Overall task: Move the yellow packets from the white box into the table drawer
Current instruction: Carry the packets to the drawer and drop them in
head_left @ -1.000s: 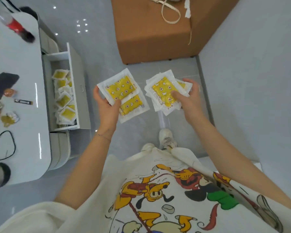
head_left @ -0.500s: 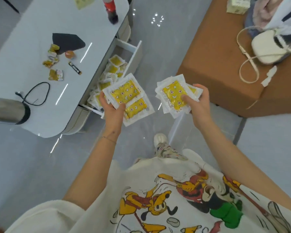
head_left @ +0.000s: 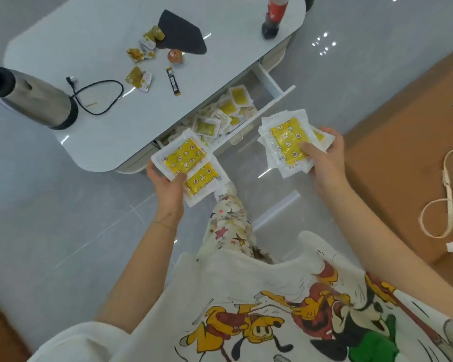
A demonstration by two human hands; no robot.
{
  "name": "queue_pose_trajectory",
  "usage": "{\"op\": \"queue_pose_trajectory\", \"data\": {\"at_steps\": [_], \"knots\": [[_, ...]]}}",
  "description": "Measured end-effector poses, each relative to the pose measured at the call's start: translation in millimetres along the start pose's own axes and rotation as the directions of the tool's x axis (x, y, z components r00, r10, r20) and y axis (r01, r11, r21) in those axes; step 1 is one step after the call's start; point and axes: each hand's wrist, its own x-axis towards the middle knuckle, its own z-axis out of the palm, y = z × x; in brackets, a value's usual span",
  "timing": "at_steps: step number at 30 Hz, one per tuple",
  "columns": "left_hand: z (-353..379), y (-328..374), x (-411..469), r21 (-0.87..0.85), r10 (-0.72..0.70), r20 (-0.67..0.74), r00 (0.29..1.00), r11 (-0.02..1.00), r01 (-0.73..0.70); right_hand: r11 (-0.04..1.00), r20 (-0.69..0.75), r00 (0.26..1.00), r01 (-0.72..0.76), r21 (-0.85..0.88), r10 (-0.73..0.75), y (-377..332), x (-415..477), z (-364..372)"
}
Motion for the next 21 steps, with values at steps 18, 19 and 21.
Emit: {"op": "queue_pose_trajectory", "data": {"at_steps": [18, 19, 21], "knots": [[25.2, -66.7, 214.3, -0.137, -0.375, -0.277, 0.885, 0.927, 0.35, 0.931, 0.032, 0.956, -0.275, -0.239, 0.29, 59.2, 271.9, 124.8], [30.5, -80.0, 232.5, -0.153, -0.39, -0.275, 0.879, 0.92, 0.361, 0.927, 0.035, 0.958, -0.264, -0.267, 0.283, 72.1, 294.1, 134.3], [40.6, -110.0, 271.4, -0.179, -0.408, -0.276, 0.87, 0.911, 0.371, 0.919, 0.045, 0.963, -0.239, -0.312, 0.266, 101.6, 339.5, 154.1]]}}
